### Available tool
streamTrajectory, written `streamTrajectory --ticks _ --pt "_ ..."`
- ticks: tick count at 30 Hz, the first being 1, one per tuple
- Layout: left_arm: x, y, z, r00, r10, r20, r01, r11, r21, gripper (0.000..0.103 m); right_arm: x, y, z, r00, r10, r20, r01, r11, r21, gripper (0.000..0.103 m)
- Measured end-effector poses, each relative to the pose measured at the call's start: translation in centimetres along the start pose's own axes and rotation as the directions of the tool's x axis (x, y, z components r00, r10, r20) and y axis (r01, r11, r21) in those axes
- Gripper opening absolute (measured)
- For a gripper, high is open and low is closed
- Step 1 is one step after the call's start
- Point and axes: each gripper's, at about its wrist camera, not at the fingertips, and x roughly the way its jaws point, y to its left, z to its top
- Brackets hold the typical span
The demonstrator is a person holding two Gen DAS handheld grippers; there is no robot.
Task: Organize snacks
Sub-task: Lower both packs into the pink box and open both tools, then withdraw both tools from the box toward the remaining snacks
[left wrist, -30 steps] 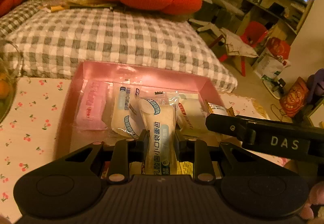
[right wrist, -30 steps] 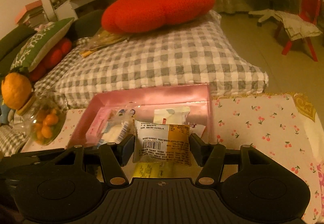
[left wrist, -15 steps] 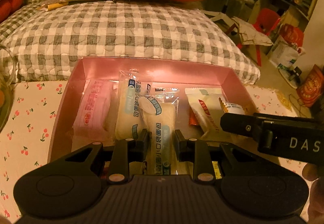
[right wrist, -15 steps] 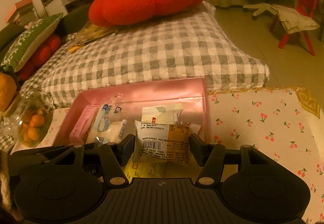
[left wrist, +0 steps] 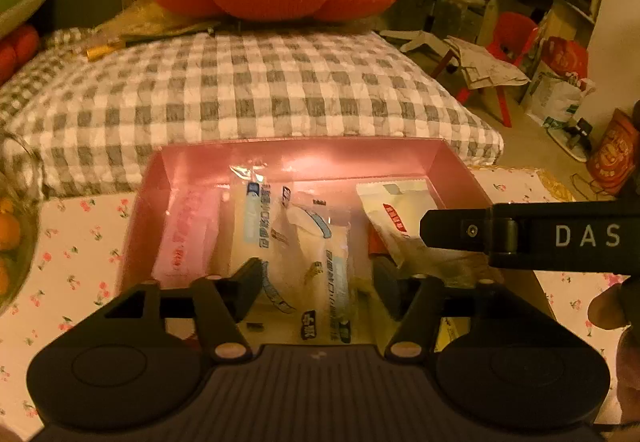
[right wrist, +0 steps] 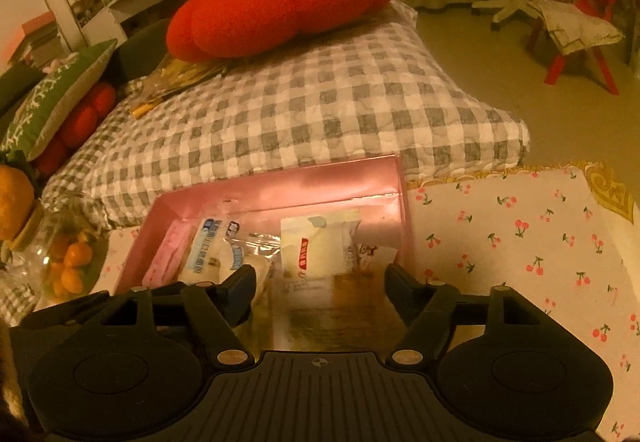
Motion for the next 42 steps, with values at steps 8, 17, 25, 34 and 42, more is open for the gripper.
streamTrajectory --ticks 8,17,25,34,42 --pt "-2.0 0.1 -0.1 1.000 0.006 0.020 -0.006 1.000 0.011 0.073 -1.8 0.3 -0.1 1.000 0.004 0.015 -0.004 1.000 0.003 0.082" --pt "-4.6 -0.1 -0.8 0.999 0.003 0.036 -0.004 1.000 0.010 0.089 -4.8 0.8 -0.6 1.000 0.010 0.026 -0.010 1.000 -0.010 0.091" --pt "-6.9 -0.3 -2.2 0.999 0.006 0.039 -0.007 0.999 0.032 0.102 -7.2 1.0 -1.9 1.000 0.005 0.027 -0.005 1.000 -0.027 0.095" --pt "-9.0 0.1 -4.4 1.000 0.014 0.020 -0.015 1.000 0.015 0.102 -9.9 1.4 -3.7 1.000 0.006 0.028 -0.005 0.999 -0.042 0.096" --pt "-10.8 1.2 -6.8 1.000 0.029 0.002 -0.029 1.000 0.000 0.102 -11.6 3.0 -6.1 1.000 0.013 0.024 -0.010 0.995 -0.102 0.096"
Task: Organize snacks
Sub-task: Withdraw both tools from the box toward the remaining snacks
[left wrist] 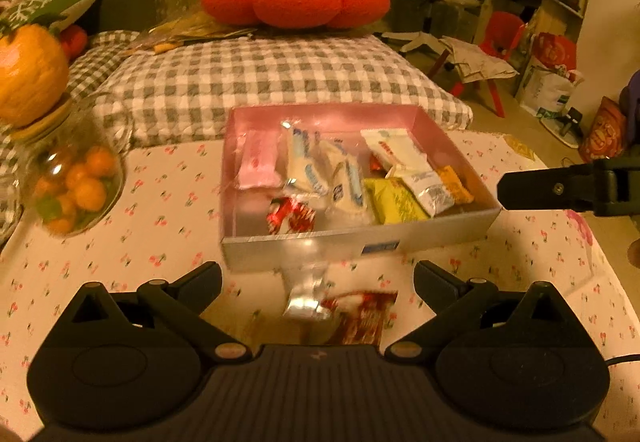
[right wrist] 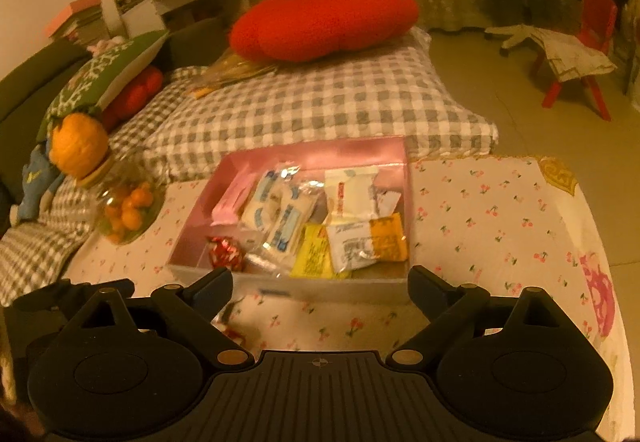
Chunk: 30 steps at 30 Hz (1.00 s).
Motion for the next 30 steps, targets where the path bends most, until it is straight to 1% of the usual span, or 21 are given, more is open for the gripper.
streamTrajectory --ticks 4,11,18,22,27,30 --pt "-0.7 0.9 -1.1 1.000 0.009 -0.013 -0.009 1.000 -0.011 0.102 -0.6 0.7 -1.2 1.000 0.008 0.005 -0.008 1.000 -0.014 0.096" --pt "-1.4 2.2 -2.9 0.998 0.049 -0.044 -0.050 0.999 -0.018 0.102 -1.1 1.6 -3.1 1.000 0.011 0.011 -0.011 0.999 -0.040 0.096" --pt "-1.6 3.4 -5.0 0.996 0.052 -0.071 -0.056 0.997 -0.057 0.102 -1.1 1.7 -4.8 1.000 0.010 0.022 -0.009 0.998 -0.059 0.099" --pt "-1.8 3.9 -5.9 0.997 0.038 -0.069 -0.042 0.997 -0.067 0.102 -1.0 2.0 -6.1 0.999 -0.007 0.032 0.011 0.993 -0.120 0.099" --pt "-2.0 4.7 -7.2 0.997 0.024 -0.073 -0.030 0.997 -0.073 0.102 -0.8 2.4 -8.0 0.999 -0.021 0.035 0.028 0.976 -0.217 0.100" --pt "-2.1 5.2 -7.7 0.997 0.022 -0.075 -0.027 0.997 -0.074 0.102 -0.4 2.3 -9.0 1.000 -0.015 0.019 0.019 0.965 -0.263 0.100"
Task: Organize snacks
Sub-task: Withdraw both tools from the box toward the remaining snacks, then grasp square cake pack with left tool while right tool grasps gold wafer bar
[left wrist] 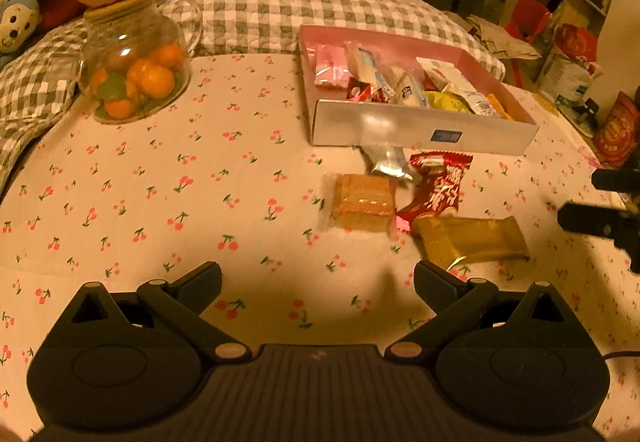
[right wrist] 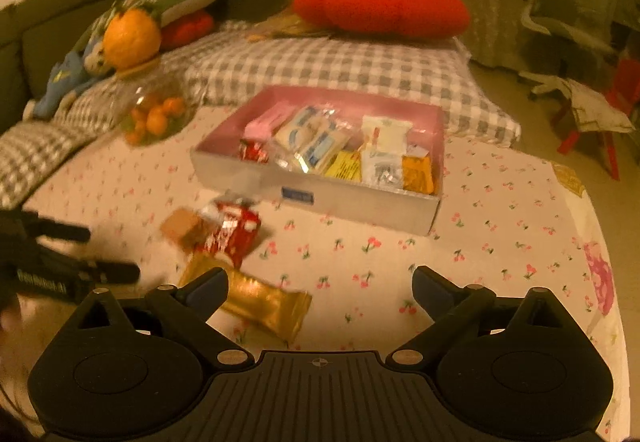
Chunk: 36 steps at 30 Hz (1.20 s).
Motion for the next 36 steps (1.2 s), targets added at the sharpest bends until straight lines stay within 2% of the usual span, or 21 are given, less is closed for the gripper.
streamTrajectory --ticks 8,12,17,23,29,34,36 --pt "0.6 0.0 0.1 1.000 -0.002 0.008 0.002 1.000 0.002 0.102 1.2 0.3 -1.6 0.997 0.019 -0.070 -0.022 0.999 -0.045 0.100" --pt "1.6 -0.1 1.0 1.000 0.004 0.026 -0.003 1.000 -0.027 0.102 1.7 0.6 -1.8 0.996 0.032 -0.085 -0.037 0.998 -0.059 0.100" --pt "2.9 -0.6 2.1 0.999 -0.005 0.039 0.006 1.000 -0.020 0.097 2.7 1.5 -1.6 0.992 0.066 -0.110 -0.076 0.993 -0.090 0.100" --pt "3.8 -0.6 2.7 1.000 -0.019 0.024 0.020 0.999 -0.044 0.086 4.4 3.0 -1.3 0.983 0.101 -0.152 -0.126 0.979 -0.163 0.100" --pt "4.1 -0.1 3.2 0.999 -0.033 0.021 0.034 0.998 -0.057 0.072 6.1 3.5 -0.7 0.971 0.140 -0.193 -0.177 0.966 -0.189 0.102" --pt "4.0 0.5 3.4 0.998 -0.055 0.028 0.057 0.996 -0.071 0.047 6.9 3.6 -0.1 0.970 0.154 -0.190 -0.191 0.962 -0.194 0.103" --pt "4.0 0.8 3.4 0.998 -0.061 0.026 0.063 0.995 -0.073 0.046 7.0 3.8 0.0 0.970 0.158 -0.186 -0.195 0.960 -0.203 0.103"
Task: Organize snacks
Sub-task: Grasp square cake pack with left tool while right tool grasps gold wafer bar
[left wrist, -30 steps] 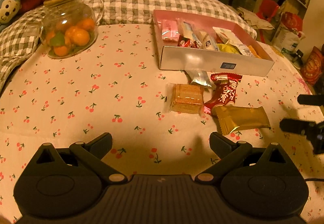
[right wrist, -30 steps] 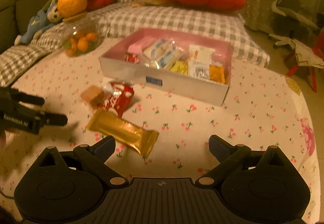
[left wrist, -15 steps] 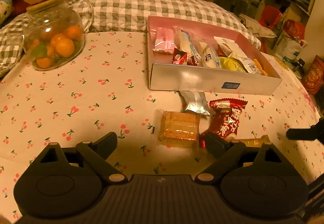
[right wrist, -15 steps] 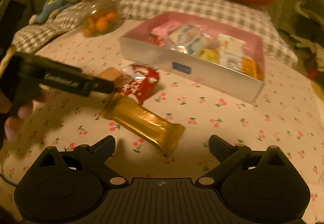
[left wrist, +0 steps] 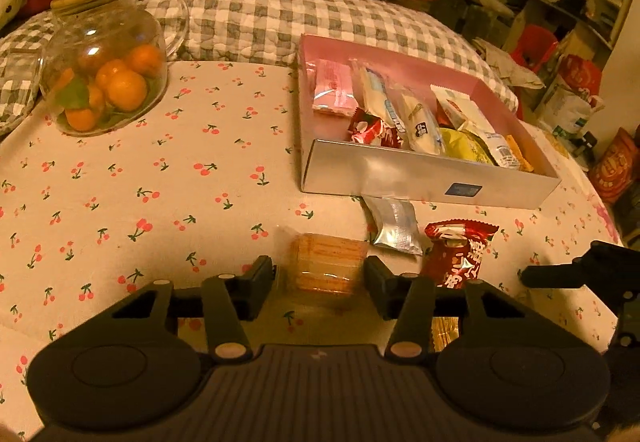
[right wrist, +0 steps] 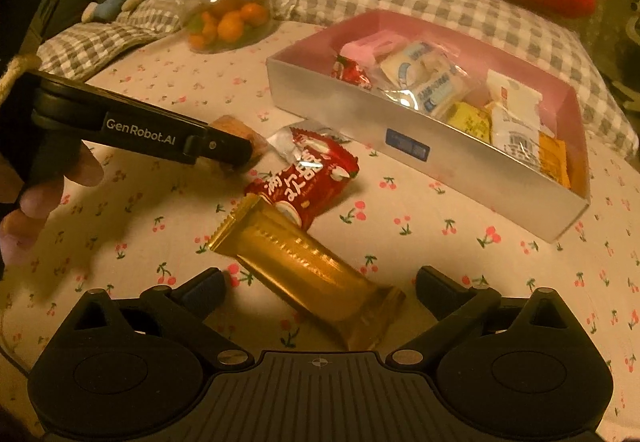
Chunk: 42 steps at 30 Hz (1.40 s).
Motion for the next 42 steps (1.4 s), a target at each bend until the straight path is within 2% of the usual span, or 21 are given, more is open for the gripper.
streamTrajectory --ticks 2,4,18,28,30,37,42 --pt "-0.2 0.1 0.0 1.000 0.003 -0.003 -0.003 1.000 0.007 0.041 0.1 0.2 0.0 1.000 0.002 0.003 -0.002 1.000 -0.008 0.103" --pt "-0.3 0.3 -0.1 1.000 0.005 -0.010 -0.004 1.000 0.015 0.040 0.1 0.5 0.0 1.000 0.012 0.003 -0.012 1.000 -0.023 0.103" --pt "-2.6 1.6 -1.9 0.999 -0.004 -0.033 0.006 0.999 0.051 0.039 -0.6 3.6 -0.6 0.995 0.101 -0.002 -0.100 0.987 -0.127 0.103" --pt "-4.6 3.5 -3.6 0.999 0.002 -0.035 0.000 0.998 0.064 0.040 -1.6 6.2 -1.3 0.982 0.189 -0.032 -0.191 0.964 -0.184 0.102" --pt "-5.0 3.8 -3.9 0.999 0.004 -0.033 -0.002 0.998 0.066 0.040 -1.9 6.5 -1.3 0.982 0.189 -0.024 -0.190 0.963 -0.192 0.102" --pt "-5.3 3.9 -4.6 1.000 -0.006 -0.011 0.007 0.996 0.089 0.052 -2.1 5.4 -0.4 0.992 0.125 0.033 -0.119 0.983 -0.141 0.102" --pt "-4.9 3.5 -4.5 1.000 -0.005 -0.011 0.006 0.995 0.100 0.062 -0.9 5.2 -0.4 0.997 0.070 0.016 -0.067 0.987 -0.146 0.101"
